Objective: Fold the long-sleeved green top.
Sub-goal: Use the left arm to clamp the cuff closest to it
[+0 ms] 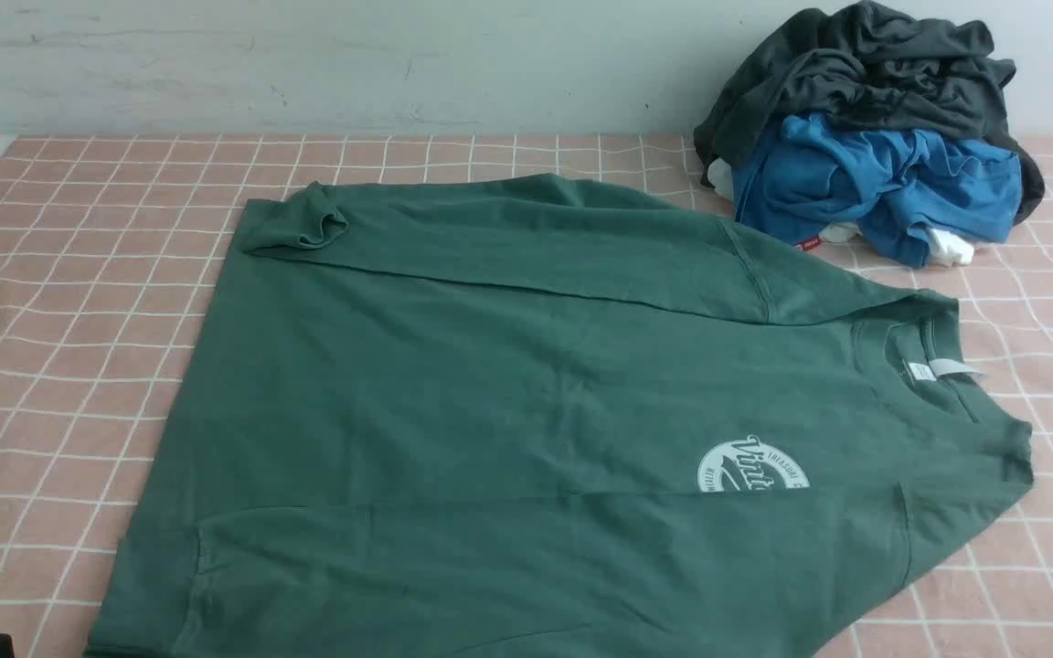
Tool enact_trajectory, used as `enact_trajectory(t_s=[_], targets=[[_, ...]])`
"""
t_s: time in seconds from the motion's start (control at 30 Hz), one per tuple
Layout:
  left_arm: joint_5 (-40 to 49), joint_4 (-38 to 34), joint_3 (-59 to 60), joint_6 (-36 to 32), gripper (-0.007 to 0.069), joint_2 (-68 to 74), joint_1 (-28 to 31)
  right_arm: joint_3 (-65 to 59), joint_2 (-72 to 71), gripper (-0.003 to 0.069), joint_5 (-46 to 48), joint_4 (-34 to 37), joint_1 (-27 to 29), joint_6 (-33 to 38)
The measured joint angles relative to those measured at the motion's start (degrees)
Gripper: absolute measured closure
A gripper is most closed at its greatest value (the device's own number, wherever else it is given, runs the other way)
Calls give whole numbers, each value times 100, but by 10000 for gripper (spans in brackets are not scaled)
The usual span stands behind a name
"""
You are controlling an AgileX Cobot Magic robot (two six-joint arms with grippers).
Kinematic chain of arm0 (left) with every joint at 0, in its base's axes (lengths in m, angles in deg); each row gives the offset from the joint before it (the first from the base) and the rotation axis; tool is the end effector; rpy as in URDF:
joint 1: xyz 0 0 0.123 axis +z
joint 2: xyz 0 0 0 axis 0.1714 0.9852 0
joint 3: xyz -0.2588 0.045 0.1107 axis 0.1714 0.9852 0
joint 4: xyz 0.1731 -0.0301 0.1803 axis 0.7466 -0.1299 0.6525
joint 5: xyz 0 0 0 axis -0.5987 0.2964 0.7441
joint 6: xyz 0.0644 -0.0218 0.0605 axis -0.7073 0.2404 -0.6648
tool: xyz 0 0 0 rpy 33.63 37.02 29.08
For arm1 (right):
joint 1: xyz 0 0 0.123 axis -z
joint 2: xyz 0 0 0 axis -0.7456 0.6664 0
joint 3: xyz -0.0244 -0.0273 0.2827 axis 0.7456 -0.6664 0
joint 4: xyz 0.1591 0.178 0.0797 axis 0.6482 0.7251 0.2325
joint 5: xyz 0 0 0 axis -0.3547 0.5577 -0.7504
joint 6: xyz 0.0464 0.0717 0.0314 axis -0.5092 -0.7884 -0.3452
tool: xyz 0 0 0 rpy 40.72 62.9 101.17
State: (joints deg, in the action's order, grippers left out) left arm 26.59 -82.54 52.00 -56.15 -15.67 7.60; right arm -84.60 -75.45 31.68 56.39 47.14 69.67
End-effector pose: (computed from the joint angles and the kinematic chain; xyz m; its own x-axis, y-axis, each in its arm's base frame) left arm 0.0531 -0.0040 0.1756 -0.2602 0.0843 -0.9619 0.0788 0.9947 0.0659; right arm 0.0527 0.0043 0.1736 -0.2866 0.1233 -0.9501 -0.0167 0.9909 0.1336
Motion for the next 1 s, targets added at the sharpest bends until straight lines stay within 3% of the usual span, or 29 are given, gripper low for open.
enact_trajectory(t_s=[1.0], targets=[[-31, 26, 0, 0, 627, 0, 0, 0, 0, 669, 0, -59, -6, 5]])
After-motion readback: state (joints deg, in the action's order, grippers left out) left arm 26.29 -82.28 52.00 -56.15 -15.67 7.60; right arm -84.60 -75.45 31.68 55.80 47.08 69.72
